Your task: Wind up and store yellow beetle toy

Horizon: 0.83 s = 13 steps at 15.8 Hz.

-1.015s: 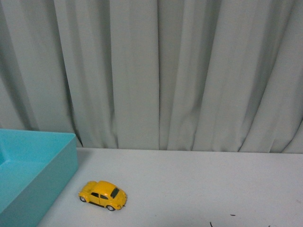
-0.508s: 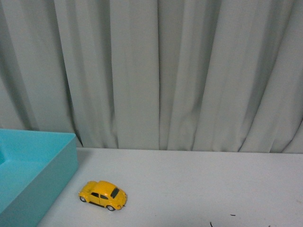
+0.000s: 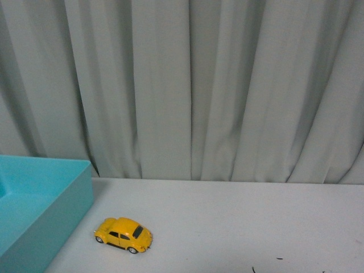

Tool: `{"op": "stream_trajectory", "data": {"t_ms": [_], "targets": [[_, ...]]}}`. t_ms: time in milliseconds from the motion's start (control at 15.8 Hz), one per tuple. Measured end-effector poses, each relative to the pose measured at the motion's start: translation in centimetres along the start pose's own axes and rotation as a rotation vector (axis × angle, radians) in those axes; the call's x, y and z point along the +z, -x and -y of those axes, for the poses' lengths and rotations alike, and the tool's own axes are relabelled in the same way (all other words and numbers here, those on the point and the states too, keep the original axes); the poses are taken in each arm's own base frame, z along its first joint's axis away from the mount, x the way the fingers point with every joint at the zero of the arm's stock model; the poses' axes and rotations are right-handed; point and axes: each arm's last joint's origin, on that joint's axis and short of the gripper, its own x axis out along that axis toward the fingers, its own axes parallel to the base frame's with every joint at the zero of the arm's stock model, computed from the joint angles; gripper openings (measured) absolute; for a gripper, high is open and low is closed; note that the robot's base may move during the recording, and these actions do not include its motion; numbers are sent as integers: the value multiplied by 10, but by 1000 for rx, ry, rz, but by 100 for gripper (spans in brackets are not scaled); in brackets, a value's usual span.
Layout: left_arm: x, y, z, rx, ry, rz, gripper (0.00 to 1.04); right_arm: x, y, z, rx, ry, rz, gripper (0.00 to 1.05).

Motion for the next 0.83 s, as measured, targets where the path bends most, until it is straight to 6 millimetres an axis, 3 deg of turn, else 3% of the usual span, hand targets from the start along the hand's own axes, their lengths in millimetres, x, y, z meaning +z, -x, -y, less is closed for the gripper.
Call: {"op": "stream_trajectory", "data": {"t_ms": [127, 190, 254, 444, 762, 825], "targets": [[0, 0, 0, 0, 0, 0, 98, -2, 0, 0, -1, 0, -17, 2], [0, 0, 0, 0, 0, 0, 98, -2, 0, 0, -1, 0, -18, 27], [0, 0, 0, 0, 0, 0, 98, -2, 0, 0, -1, 0, -18, 61], [0, 0, 0, 0, 0, 0, 98, -2, 0, 0, -1, 0, -18, 97], [-2, 0, 0, 7, 14, -43, 98, -2, 0, 0, -1, 0, -18, 98], [1, -1, 2, 50, 84, -319, 98, -2, 0, 0, -1, -1, -18, 98]]}}
